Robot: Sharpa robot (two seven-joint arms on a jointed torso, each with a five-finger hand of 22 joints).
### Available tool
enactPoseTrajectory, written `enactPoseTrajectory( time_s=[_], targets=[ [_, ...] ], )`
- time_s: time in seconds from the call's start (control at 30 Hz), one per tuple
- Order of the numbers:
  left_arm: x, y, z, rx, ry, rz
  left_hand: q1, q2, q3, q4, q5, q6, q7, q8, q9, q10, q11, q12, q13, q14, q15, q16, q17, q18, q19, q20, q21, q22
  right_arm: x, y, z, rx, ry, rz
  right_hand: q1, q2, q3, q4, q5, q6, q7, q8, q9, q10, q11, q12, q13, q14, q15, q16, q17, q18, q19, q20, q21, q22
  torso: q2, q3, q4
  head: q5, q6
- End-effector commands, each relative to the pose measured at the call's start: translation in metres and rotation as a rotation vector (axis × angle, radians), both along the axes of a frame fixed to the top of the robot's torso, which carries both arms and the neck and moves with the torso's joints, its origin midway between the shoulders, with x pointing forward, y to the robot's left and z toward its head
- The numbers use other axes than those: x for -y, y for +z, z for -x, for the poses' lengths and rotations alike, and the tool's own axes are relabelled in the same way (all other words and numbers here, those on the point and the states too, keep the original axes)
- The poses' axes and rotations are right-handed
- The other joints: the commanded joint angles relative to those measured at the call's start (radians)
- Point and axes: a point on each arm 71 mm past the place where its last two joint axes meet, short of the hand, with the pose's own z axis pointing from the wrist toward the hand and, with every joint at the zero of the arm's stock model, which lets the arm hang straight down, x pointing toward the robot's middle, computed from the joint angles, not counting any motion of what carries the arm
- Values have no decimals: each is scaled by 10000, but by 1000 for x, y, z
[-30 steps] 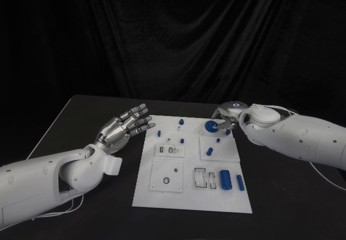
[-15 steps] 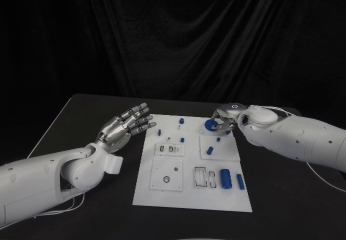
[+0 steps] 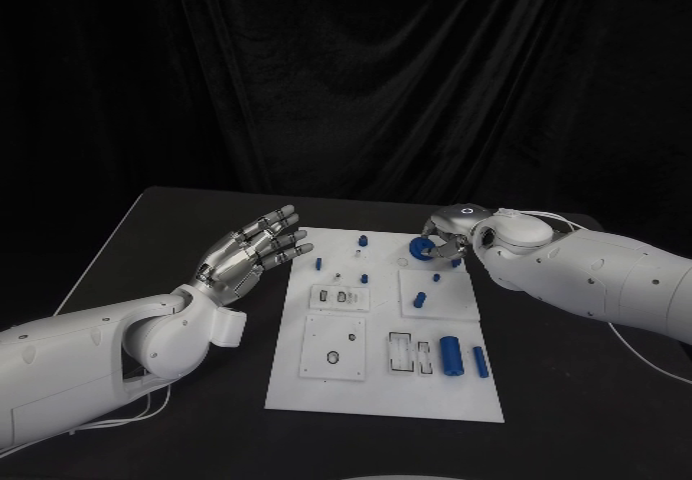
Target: Assemble the parts on the task board
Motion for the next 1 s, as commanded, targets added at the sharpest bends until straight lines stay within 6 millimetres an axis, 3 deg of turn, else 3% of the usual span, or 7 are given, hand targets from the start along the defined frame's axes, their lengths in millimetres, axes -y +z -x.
enactPoseTrajectory(
  time_s=[0.03, 0.1, 0.2, 0.3, 0.5, 0.73, 1.0],
  targets=[
    [1, 2, 0, 218, -57, 237, -121, 12, 56, -4, -55, -48, 58, 18, 3, -65, 2, -16, -7, -40, 40, 15, -2, -163, -16, 45, 29, 15, -1, -10, 4, -226, 138, 112, 159, 12, 73, -158, 493, 542, -255, 260, 441, 923, -138, 12, 2524, 949, -102, -40, 2425, -3, -45, -90, -59, 1085, 1, 1, 5, 14, 4],
    [1, 1, 0, 206, -56, 229, -121, 12, 56, -4, -55, -48, 58, 18, 3, -65, 2, -16, -7, -40, 40, 15, -2, -163, -16, 45, 29, 15, -1, -10, 5, -121, 195, 39, 208, -36, 172, -299, 1272, 815, -321, 494, 720, 943, -190, 18, 2544, 952, -148, -38, 2432, -5, -37, -146, -59, 1111, 0, -1, 2, 35, -3],
    [0, 1, 0, 192, -41, 213, -130, 14, 77, -6, -58, -58, 60, 15, 1, -72, 5, -19, -8, -43, 43, 22, -2, -167, -20, 44, 29, 14, -1, -8, 5, 47, 263, -80, 119, -113, 329, -433, 2114, 818, -322, 755, 1192, 992, -218, 36, 2590, 967, -190, -25, 2458, -26, 11, -188, -31, 1180, -1, -2, 0, 50, 2],
    [-1, 1, 1, 184, -14, 193, -130, 14, 77, -6, -58, -58, 60, 15, 1, -72, 5, -19, -8, -43, 43, 22, -2, -167, -20, 44, 29, 14, -1, -6, 7, 194, 320, -195, 64, -172, 496, -538, 2545, 827, -285, 960, 1556, 1040, -196, 54, 2635, 993, -194, 5, 2502, -45, 77, -185, 19, 1252, 4, -4, 3, 55, 23],
    [-2, 1, 1, 168, 15, 166, -138, 17, 95, -7, -60, -48, 62, 18, 3, -74, 8, -10, -7, -38, 46, 38, 0, -171, -15, 44, 36, 18, -5, 8, 10, 509, 559, -443, -35, -233, 605, -601, 2634, 928, -235, 1220, 1949, 1040, -156, 54, 2635, 1011, -182, 25, 2532, -60, 129, -165, 52, 1308, 0, -7, -2, 113, 12],
    [-2, 0, 0, 148, 4, 150, -151, 22, 124, -7, -59, -41, 69, 21, 4, -73, 14, 9, -5, -28, 54, 61, 2, -178, -14, 47, 40, 19, -25, 31, 17, 939, 1197, -901, -108, -266, 636, -601, 2619, 945, -224, 1311, 2115, 1040, -146, 54, 2635, 1059, -164, 89, 2617, -86, 218, -159, 144, 1386, -7, -19, -25, 124, -11],
    [-1, 0, 0, 131, -28, 146, -151, 22, 124, -7, -59, -41, 69, 21, 4, -73, 14, 9, -5, -28, 54, 61, 2, -178, -14, 47, 40, 19, -54, 35, 20, 592, 1600, -1235, -174, -288, 676, -601, 2487, 925, -197, 1369, 2272, 1040, -124, 54, 2635, 1068, -151, 101, 2633, -92, 246, -148, 163, 1415, 9, -19, -10, 116, 22]
  ],
)
